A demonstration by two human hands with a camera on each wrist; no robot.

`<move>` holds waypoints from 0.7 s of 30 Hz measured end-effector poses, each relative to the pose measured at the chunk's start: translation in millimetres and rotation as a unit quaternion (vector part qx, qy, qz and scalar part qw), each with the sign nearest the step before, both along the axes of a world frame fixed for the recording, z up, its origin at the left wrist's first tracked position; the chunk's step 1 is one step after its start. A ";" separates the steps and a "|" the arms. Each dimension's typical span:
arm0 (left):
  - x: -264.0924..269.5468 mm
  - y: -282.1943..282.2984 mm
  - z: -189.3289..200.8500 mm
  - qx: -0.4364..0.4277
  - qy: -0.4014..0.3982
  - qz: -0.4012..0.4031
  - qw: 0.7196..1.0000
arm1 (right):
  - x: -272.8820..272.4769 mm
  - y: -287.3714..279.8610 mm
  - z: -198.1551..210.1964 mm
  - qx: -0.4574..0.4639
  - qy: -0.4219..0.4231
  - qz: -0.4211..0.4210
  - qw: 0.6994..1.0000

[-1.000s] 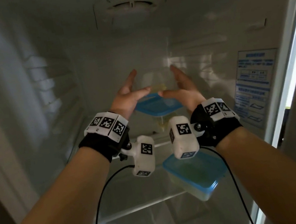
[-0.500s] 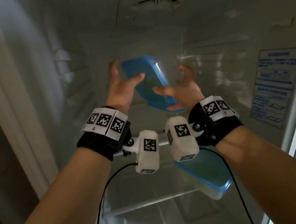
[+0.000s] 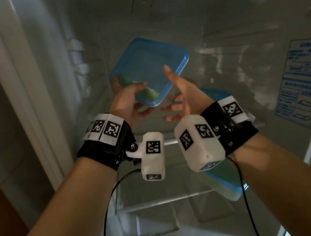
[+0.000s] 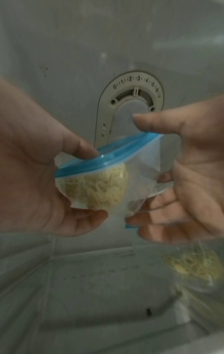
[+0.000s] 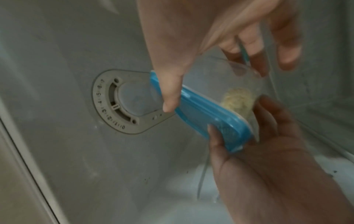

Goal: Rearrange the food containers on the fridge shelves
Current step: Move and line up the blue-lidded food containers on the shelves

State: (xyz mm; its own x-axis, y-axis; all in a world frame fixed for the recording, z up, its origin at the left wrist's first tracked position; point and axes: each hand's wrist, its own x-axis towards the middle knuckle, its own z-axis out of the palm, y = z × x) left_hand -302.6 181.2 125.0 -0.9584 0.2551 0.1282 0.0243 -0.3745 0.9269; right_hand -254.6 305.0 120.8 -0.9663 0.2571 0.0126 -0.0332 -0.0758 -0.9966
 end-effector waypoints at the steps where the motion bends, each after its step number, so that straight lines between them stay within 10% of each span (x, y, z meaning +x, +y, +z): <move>1: -1.4 -2.8 0.5 -0.019 -0.003 0.022 1.000 | 0.5 2.7 0.4 -0.011 0.007 -0.010 1.000; 21: -23.0 -23.2 -29.3 -0.258 0.064 0.200 0.943 | -18.4 -4.3 -37.9 -0.044 -0.095 0.067 0.992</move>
State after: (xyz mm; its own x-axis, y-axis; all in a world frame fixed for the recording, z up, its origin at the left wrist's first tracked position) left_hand -325.6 158.0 95.7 -0.9761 -0.0641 0.2077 0.1925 0.1890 0.9629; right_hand -273.0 300.8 82.9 -0.9745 0.1184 -0.1906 0.1716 -0.1541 -0.9730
